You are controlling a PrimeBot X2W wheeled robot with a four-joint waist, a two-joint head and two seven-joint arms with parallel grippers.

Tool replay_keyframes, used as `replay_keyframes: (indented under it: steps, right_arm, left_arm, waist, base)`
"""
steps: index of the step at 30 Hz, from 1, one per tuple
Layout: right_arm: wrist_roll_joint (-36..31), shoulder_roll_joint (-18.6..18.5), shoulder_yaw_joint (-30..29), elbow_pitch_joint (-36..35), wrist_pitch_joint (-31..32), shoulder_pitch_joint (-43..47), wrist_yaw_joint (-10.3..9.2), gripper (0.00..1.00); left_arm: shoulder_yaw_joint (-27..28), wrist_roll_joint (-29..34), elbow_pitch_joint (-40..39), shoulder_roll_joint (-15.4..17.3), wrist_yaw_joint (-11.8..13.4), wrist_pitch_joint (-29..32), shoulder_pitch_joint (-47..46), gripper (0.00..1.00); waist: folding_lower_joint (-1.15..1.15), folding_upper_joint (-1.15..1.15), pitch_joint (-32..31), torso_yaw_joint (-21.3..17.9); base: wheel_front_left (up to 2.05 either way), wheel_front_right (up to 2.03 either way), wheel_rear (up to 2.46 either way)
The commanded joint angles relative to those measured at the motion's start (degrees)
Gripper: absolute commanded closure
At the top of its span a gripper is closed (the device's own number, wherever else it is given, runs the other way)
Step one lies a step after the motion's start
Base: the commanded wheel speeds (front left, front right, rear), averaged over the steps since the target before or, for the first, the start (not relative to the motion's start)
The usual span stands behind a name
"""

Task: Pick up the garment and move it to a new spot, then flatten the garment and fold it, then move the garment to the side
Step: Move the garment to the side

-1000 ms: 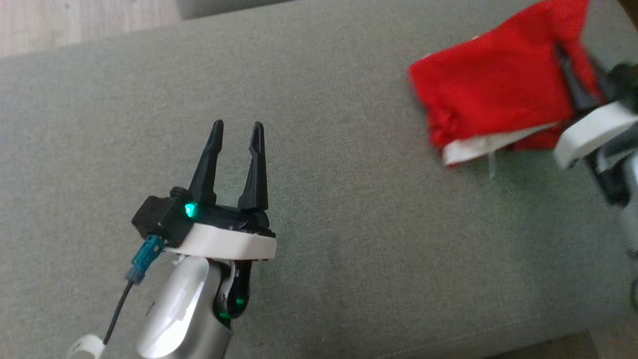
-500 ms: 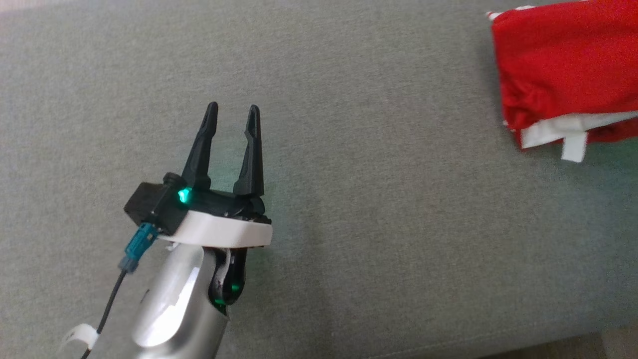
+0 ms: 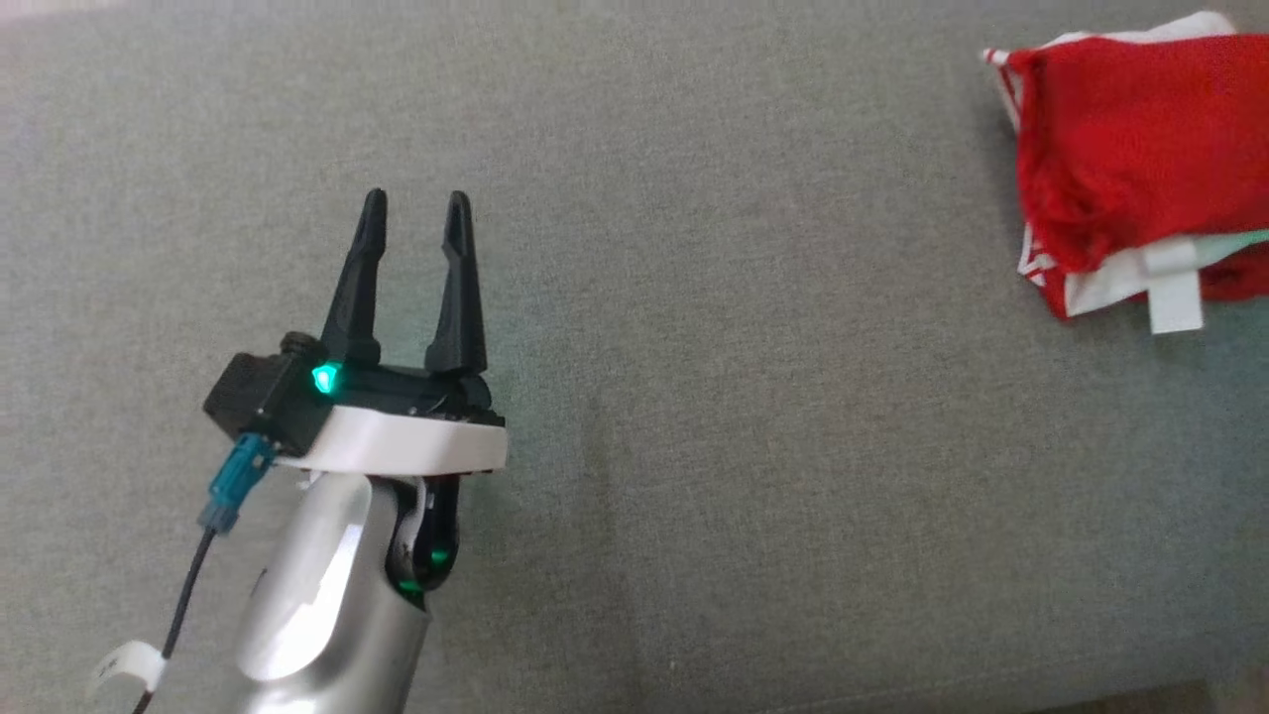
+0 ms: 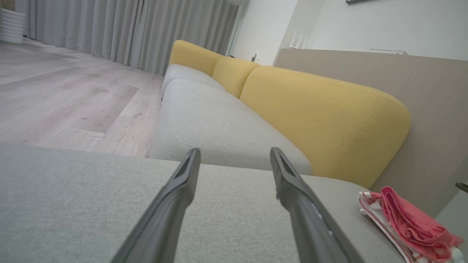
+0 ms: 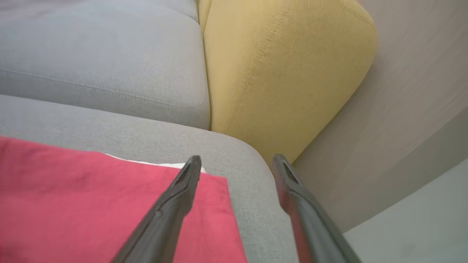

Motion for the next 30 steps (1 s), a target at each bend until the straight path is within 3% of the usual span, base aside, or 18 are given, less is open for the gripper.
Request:
replay_keyframes:
  steps: [1, 7, 15, 23, 30]
  right_arm:
    - [-0.3, -0.3, 0.3, -1.6, -1.1, -0.4, -0.04, 0.0]
    - [0.8, 5.1, 1.7, -4.3, -3.0, 0.5, -0.04, 0.0]
    - [5.3, 13.2, 2.4, -14.3, -3.2, 5.4, -0.04, 0.0]
    - [10.1, 25.8, -0.7, -23.4, -3.5, 16.3, -0.04, 0.0]
    - [10.1, 28.7, -0.2, -26.2, -6.6, 27.7, -0.04, 0.0]
  left_arm:
    - [2.1, 0.3, -1.6, 0.4, -0.3, -0.3, -0.6, 0.0]
    - [4.8, 0.2, -1.3, 0.4, -0.1, -0.3, 1.8, 0.0]
    - [7.0, 0.4, -0.9, 0.4, 0.6, -0.3, 5.4, 0.0]
    - [8.0, -0.1, -0.4, 0.4, 1.4, -0.3, 10.1, 0.0]
    - [7.2, 0.1, 0.8, 0.4, 0.0, -0.3, 13.5, 0.0]
  waist:
    - [0.0, 0.0, -1.3, -0.1]
    - [0.0, 0.0, -6.1, -0.2]
    - [0.0, 0.0, -11.7, 1.2]
    - [0.0, 0.0, -15.5, 2.5]
    - [0.0, 0.0, -17.3, 3.8]
  base:
    - [0.0, 0.0, 0.0]
    - [0.0, 0.0, 0.0]
    - [0.0, 0.0, 0.0]
    - [0.0, 0.0, 0.0]
    - [0.0, 0.0, 0.0]
